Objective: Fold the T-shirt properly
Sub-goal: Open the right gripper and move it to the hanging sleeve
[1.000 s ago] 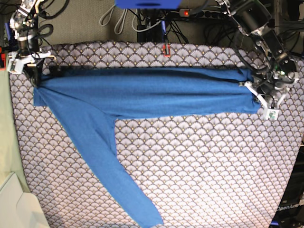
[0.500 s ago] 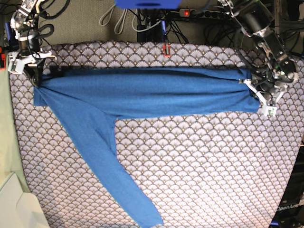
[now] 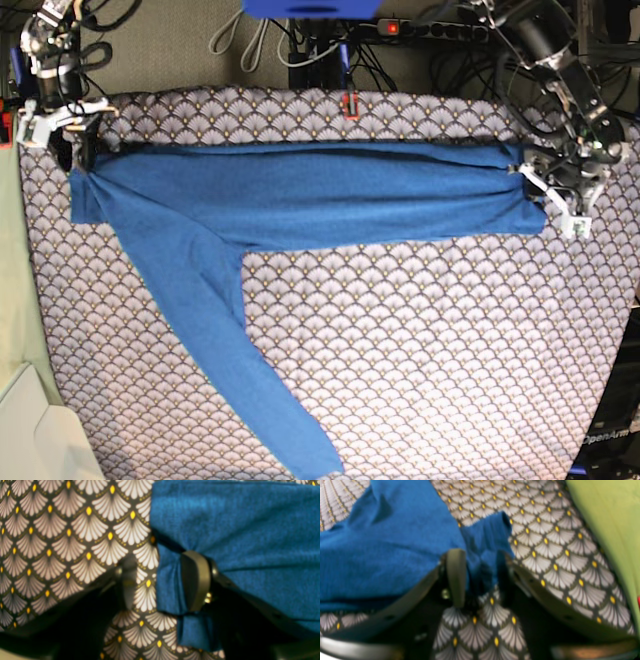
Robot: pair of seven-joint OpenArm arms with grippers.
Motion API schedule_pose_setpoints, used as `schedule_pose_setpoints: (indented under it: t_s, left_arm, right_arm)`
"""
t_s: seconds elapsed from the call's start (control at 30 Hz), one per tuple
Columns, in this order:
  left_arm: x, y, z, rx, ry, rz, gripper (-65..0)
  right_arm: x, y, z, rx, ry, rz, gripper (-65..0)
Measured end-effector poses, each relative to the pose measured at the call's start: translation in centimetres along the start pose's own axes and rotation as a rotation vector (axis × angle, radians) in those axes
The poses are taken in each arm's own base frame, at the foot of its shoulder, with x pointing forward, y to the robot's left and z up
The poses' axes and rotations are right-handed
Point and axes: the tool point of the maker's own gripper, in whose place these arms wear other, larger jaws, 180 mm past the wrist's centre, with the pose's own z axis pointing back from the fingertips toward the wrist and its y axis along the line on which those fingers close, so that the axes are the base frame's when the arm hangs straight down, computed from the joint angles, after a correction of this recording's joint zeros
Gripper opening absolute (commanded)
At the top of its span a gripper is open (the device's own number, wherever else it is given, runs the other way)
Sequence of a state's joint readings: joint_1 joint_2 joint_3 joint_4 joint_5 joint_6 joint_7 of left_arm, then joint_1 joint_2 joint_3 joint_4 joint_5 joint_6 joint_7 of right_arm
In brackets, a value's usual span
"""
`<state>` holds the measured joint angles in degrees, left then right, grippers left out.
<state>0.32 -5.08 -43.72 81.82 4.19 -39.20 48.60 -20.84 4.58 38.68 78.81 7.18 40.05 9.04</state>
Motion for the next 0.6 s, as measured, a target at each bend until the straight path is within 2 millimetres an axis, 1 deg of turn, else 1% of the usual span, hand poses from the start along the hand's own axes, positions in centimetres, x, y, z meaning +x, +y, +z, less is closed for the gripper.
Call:
schedule_pose_setpoints:
  t_s: [0.1,0.23,0.33,0.4,0.47,0.53,0.6]
  left_arm:
    - [0.0,0.0,0.0,0.001,-0.001,0.001,-30.9]
    - [0.0,0.0,0.0,0.001,0.000,0.000,-30.8]
    - [0.0,0.1,0.1,0.003,-0.001,0.004,-30.5]
    - [0.0,0.1,0.1,0.004,-0.001,0.005,-25.9]
    - [0.0,0.3,0.1,0.008,-0.001,0.008,-17.9]
    - [0.0,0.5,0.1,0.014,0.002,0.005,-10.6]
    - [0.0,0.3,0.1,0.007,0.002,0.005,-5.4]
  right_arm:
    - [0.0,0.0,0.0,0.001,0.002,0.004,-33.9]
    - [-0.3,-0.3,0.4,0.001,0.020,0.019,-33.5]
    - [0.4,-0.9,0.2,0.001,0.011,0.040,-33.2]
    - [0.9,-1.1,0.0,0.006,0.003,0.055,-33.1]
    - [1.6,-1.7,-0.2,0.007,-0.001,0.080,-33.1]
    - [2.8,-2.1,-0.9,-0.005,-0.034,0.086,-33.1]
    - [4.0,-1.8,-2.1,0.008,-0.067,0.090,-33.1]
